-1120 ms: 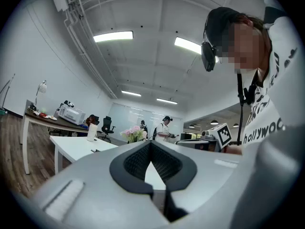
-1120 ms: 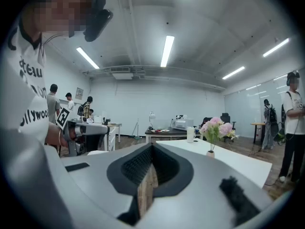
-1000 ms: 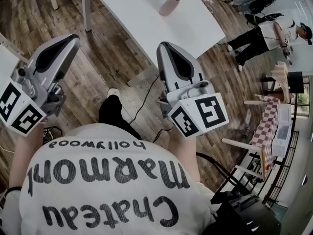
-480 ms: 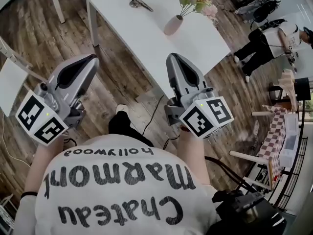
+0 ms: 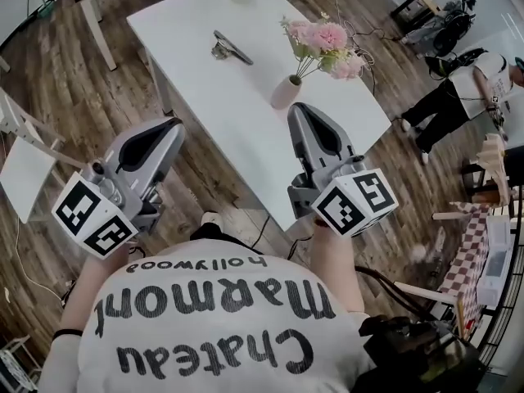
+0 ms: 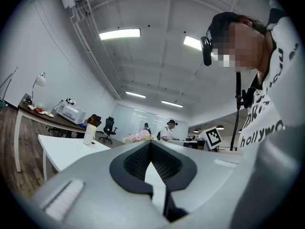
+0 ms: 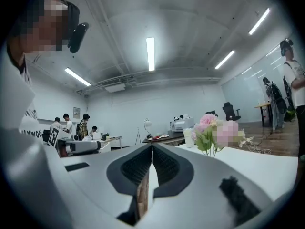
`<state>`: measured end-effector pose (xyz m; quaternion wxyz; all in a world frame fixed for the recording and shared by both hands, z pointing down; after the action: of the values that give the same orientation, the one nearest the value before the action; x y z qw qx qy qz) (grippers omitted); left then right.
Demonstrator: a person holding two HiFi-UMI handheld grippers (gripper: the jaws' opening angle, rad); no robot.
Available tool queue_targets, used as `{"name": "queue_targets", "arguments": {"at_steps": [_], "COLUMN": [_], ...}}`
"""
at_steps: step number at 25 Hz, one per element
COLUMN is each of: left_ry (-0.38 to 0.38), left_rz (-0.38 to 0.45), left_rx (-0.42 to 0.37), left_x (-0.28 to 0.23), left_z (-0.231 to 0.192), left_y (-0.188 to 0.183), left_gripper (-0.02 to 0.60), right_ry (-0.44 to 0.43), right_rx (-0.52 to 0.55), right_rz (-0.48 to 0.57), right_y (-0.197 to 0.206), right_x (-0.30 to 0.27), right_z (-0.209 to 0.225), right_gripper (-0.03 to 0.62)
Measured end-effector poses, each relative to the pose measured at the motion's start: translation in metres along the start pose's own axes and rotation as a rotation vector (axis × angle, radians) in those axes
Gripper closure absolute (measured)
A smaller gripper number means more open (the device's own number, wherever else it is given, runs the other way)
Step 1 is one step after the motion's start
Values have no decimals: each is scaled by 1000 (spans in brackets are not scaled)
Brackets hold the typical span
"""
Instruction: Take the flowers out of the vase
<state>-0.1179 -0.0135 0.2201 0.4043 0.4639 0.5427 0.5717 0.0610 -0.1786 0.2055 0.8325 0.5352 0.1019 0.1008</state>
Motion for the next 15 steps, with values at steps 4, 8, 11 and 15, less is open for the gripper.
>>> {"name": "queue_targets", "arguments": {"at_steps": [4,8,11,15], "left_ry": [-27,-44,-49,-47], "left_rz": [-18,-46,-75,-111], "left_rx": [2,8,1,33], "left_x": [-25,-48,-61,-81], "left_z": [-5,-9,-17,-24], "left_y": [2,9,18,32], "left_gripper": [577,577,577,577], "right_ry": [-5,-7,-20,-17], "right_rx": [-9,-45,-104,-168], "right_rz": [-9,-16,-13,-9], "right_y": [-11,-15,-12,-5], "right_x": [-6,-13,-22,-27], "right_z": [30,59,75,98], "right_gripper": [579,579,579,578]}}
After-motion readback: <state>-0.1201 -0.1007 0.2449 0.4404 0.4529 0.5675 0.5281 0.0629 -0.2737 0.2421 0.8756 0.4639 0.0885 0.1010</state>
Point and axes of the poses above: the fingertips, and each gripper's own axes: x backward along the fingers, z to its right, y out of its underside, the point moved 6 cm from there along x, backward along the fingers, and after that the axes turned 15 degrees about -x, right-handed, at the moved point
